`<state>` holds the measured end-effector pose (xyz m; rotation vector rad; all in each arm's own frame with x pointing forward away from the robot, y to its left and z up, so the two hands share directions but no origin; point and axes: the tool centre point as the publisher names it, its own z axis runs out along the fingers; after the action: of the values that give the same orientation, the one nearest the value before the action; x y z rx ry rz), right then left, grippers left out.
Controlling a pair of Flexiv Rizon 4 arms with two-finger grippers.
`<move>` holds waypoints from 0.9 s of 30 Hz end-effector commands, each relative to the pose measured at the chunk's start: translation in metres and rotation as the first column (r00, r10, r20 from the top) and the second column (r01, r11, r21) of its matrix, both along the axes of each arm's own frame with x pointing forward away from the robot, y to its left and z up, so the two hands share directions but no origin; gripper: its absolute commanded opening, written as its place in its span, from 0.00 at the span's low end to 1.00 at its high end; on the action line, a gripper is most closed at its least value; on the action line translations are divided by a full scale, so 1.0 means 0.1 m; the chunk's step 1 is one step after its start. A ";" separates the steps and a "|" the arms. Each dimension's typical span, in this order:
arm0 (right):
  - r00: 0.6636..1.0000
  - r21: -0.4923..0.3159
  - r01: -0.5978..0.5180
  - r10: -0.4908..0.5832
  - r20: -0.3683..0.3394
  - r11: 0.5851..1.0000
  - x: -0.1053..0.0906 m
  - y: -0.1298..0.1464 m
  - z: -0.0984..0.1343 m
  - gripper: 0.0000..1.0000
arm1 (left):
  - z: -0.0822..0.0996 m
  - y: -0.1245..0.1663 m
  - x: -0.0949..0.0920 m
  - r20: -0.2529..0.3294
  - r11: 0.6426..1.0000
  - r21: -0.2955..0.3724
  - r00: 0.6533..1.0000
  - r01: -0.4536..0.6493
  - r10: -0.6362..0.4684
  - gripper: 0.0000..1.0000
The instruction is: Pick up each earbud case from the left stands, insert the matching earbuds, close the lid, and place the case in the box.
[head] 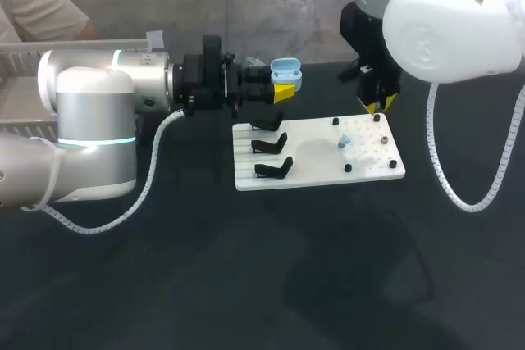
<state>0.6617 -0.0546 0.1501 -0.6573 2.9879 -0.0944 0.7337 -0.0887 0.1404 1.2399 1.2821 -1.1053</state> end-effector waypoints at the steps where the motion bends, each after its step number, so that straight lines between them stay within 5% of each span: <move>1: 1.000 0.001 0.001 -0.001 0.003 1.000 -0.01 -0.01 -0.01 0.00 | -0.01 0.00 -0.01 0.005 1.000 -0.005 1.000 -0.005 0.005 0.00; 4: 1.000 0.001 0.001 -0.001 0.003 1.000 -0.01 -0.01 -0.01 0.00 | -0.01 0.00 -0.01 0.005 1.000 -0.005 1.000 -0.005 0.005 0.00; 6: 0.985 0.081 0.171 -0.173 0.019 0.982 0.08 0.13 0.05 0.00 | -0.01 0.00 -0.01 0.005 1.000 -0.005 1.000 -0.005 0.005 0.00; 9: 0.877 0.085 0.479 -0.480 -0.011 0.874 0.12 0.23 0.11 0.00 | -0.01 0.00 -0.01 0.005 1.000 -0.005 1.000 -0.005 0.005 0.00; 12: 0.739 0.087 0.673 -0.674 -0.019 0.735 0.11 0.31 0.18 0.00 | -0.01 0.00 -0.01 0.005 1.000 -0.005 1.000 -0.005 0.005 0.00; 17: 0.582 0.098 0.811 -0.813 -0.031 0.577 0.02 0.39 0.31 0.00 | -0.01 0.00 -0.01 0.005 1.000 -0.005 1.000 -0.005 0.005 0.00; 20: 0.536 0.109 0.841 -0.843 -0.038 0.530 -0.05 0.43 0.38 0.00 | -0.01 0.00 -0.01 0.005 1.000 -0.005 1.000 -0.005 0.005 0.00; 22: 0.471 0.116 0.878 -0.881 -0.042 0.464 -0.11 0.44 0.41 0.00 | -0.01 0.00 -0.01 0.005 1.000 -0.005 1.000 -0.005 0.005 0.00; 23: 0.521 0.121 0.849 -0.853 -0.024 0.515 -0.12 0.49 0.44 0.00 | -0.01 0.00 -0.01 0.005 1.000 -0.005 1.000 -0.005 0.005 0.00; 27: 0.521 0.121 0.849 -0.853 -0.024 0.515 -0.12 0.49 0.44 0.00 | -0.01 0.00 -0.01 0.005 1.000 -0.005 1.000 -0.005 0.005 0.00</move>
<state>0.6535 -0.0050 0.1942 0.4186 3.0238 -0.0059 0.7337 -0.0887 0.1404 1.2399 1.2821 -1.1054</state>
